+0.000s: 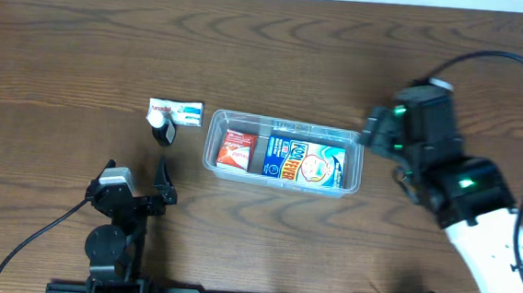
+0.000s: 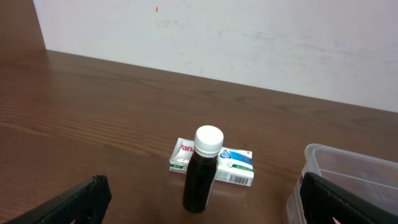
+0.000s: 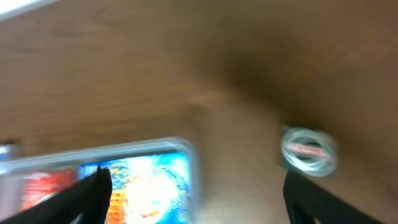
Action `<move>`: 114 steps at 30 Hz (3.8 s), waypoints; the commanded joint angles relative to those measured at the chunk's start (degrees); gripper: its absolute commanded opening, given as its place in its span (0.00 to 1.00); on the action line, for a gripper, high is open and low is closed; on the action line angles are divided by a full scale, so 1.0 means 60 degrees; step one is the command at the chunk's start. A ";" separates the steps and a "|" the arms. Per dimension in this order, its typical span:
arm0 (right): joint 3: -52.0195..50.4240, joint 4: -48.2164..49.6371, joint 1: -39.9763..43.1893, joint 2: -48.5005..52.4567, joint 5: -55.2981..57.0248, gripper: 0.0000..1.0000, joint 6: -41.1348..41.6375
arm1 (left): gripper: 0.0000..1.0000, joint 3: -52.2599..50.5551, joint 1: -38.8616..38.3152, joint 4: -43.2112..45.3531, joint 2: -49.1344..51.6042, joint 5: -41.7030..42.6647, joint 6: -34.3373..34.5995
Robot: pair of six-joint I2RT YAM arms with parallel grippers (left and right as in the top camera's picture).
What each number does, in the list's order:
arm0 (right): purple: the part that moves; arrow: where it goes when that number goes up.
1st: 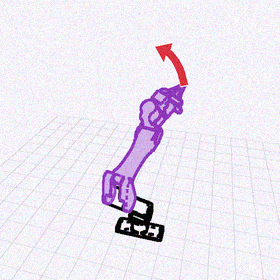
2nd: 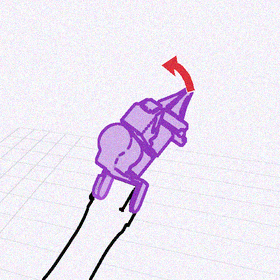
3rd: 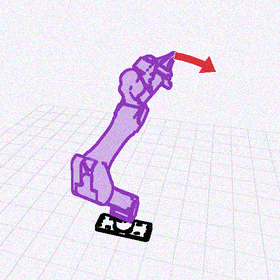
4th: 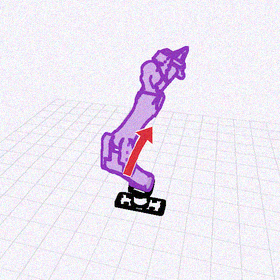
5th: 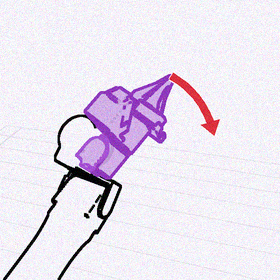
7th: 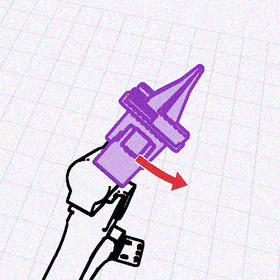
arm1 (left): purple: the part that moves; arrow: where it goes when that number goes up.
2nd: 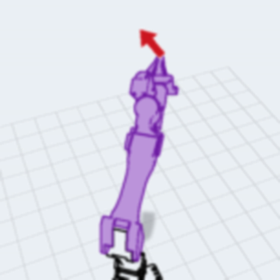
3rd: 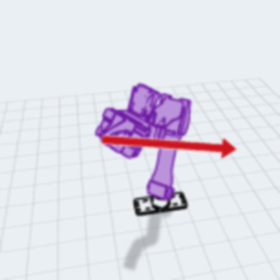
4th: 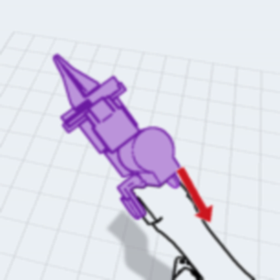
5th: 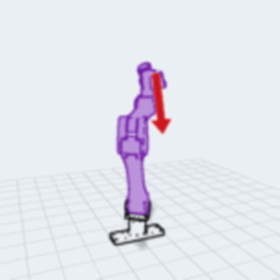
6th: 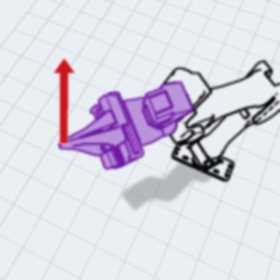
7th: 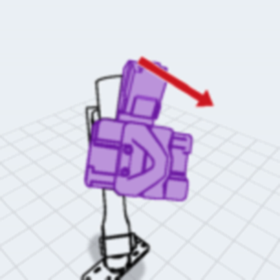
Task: Pack container
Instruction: 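Move right gripper to the green Zam-Buk tin and grasp it, then carry the Zam-Buk tin over the container's left end with right gripper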
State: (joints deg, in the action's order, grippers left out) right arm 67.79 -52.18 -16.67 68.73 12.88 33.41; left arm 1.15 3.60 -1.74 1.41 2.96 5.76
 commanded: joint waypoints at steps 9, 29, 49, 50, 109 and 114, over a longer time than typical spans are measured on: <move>-0.0015 -0.0732 0.2339 0.1858 -0.0878 0.92 0.0120 | 0.98 -0.0153 0.0040 -0.0357 -0.0007 -0.0098 -0.0018; -0.0015 0.0226 0.3548 0.5632 -0.0539 0.89 0.0838 | 0.98 -0.0153 0.0040 -0.0357 -0.0007 -0.0098 -0.0018; -0.1508 0.1643 0.3901 0.5639 -0.1224 0.87 -0.0867 | 0.98 -0.0153 0.0040 -0.0357 -0.0007 -0.0098 -0.0018; -0.1537 0.1668 0.3901 0.5639 -0.1220 0.87 -0.0874 | 0.98 -0.0153 0.0040 -0.0357 -0.0007 -0.0098 -0.0018; -0.1362 0.6207 -0.4360 0.2976 -0.2022 0.58 0.0576 | 0.98 -0.0153 0.0040 -0.0357 -0.0007 -0.0098 -0.0018; -0.1362 0.7093 -0.5227 0.3985 -0.1129 0.61 0.0703 | 0.98 -0.0153 0.0040 -0.0357 -0.0007 -0.0098 -0.0018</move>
State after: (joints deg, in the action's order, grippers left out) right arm 58.89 -10.76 -46.13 90.26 -1.10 35.99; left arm 1.15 3.60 -1.74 1.41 2.96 5.78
